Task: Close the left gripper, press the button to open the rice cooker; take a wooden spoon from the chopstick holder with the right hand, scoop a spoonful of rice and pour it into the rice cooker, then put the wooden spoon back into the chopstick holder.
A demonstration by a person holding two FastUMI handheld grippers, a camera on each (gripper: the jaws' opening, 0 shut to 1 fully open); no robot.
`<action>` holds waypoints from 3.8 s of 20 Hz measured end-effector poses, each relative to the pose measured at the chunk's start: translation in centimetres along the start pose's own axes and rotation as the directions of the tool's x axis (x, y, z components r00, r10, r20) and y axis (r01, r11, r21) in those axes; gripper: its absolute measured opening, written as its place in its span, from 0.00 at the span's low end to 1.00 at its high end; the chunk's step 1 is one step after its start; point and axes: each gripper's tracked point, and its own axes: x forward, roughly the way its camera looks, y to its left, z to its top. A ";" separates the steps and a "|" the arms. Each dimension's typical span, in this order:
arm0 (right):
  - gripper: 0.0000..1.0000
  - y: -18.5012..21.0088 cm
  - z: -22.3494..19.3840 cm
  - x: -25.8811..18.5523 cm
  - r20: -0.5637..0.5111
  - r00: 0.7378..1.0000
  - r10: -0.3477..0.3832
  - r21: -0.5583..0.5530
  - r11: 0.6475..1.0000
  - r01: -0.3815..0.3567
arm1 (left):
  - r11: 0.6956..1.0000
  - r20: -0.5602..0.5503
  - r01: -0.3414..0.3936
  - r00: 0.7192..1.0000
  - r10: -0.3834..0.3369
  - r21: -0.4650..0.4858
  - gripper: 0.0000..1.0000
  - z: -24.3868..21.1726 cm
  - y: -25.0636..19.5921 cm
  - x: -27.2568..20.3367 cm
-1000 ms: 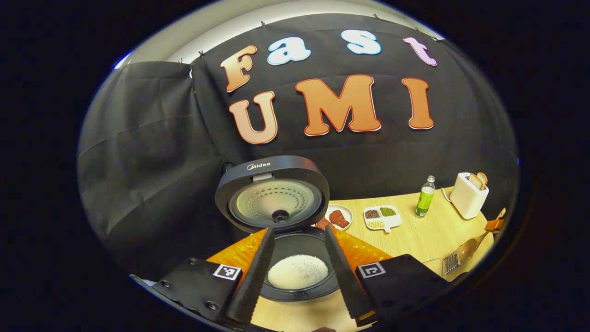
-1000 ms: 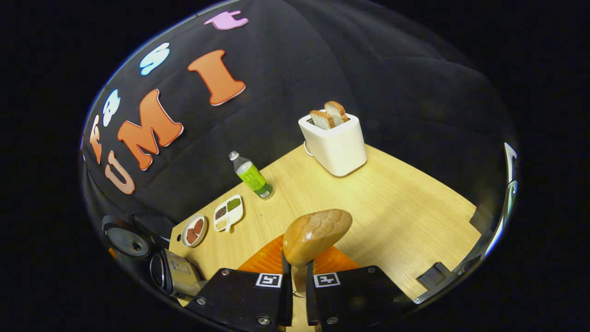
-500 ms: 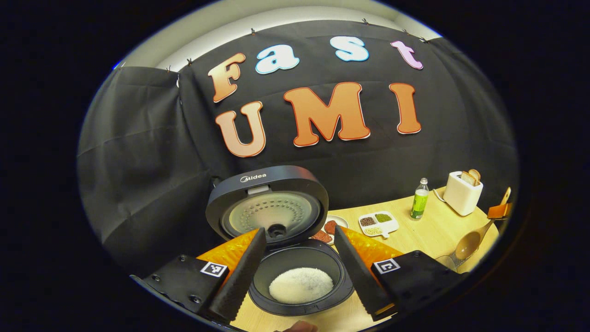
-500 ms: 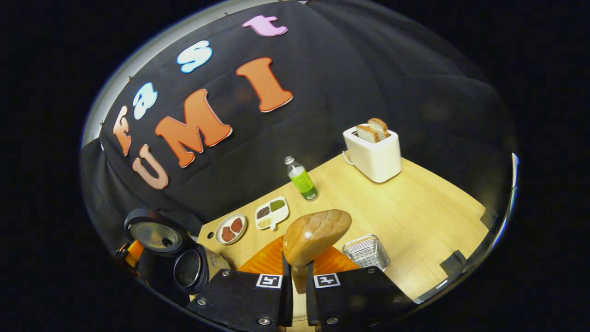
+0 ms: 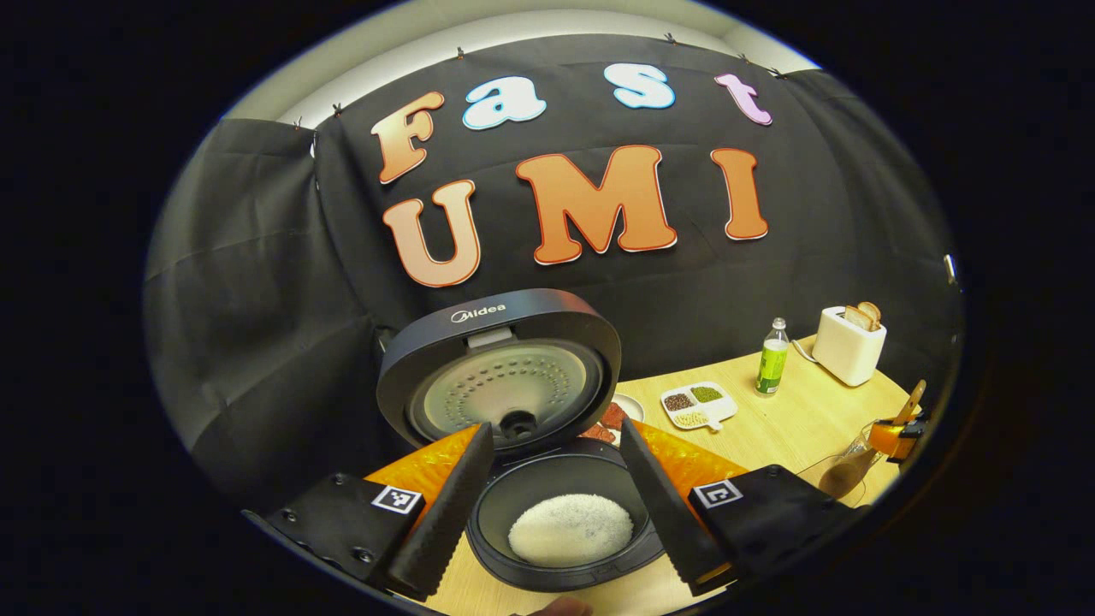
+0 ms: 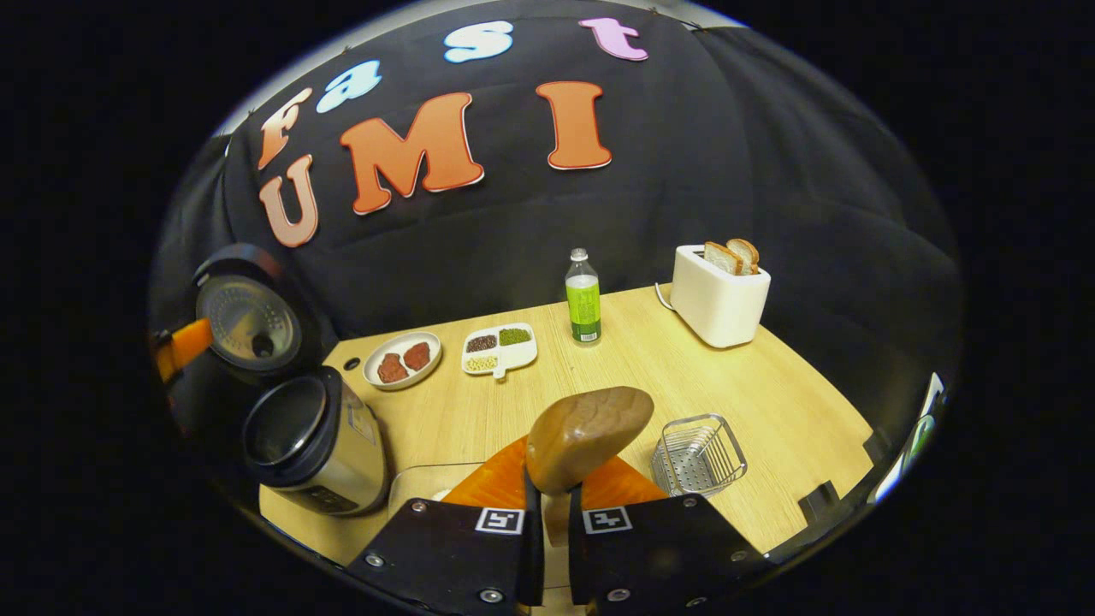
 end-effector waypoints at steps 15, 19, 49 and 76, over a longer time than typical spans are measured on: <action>0.08 1.7 -5.8 2.6 0.136 0.978 -0.155 -0.322 0.927 0.192 | 0.999 -0.022 -0.022 1.000 0.023 0.034 0.99 -1.8 2.5 0.9; 0.07 1.1 -6.2 2.6 0.151 0.971 -0.186 -0.210 0.954 0.215 | 0.998 -0.024 -0.005 1.000 0.006 0.061 0.99 -2.1 2.1 1.3; 0.07 8.2 -7.8 2.4 -0.009 0.997 0.082 0.212 0.974 -0.078 | 0.998 -0.067 -0.041 0.997 0.044 0.041 0.99 -4.1 5.4 1.5; 0.08 15.8 -8.7 0.7 -0.122 0.910 0.396 0.338 0.879 -0.337 | 0.994 -0.103 -0.109 0.989 0.110 0.008 0.99 -5.0 8.2 0.3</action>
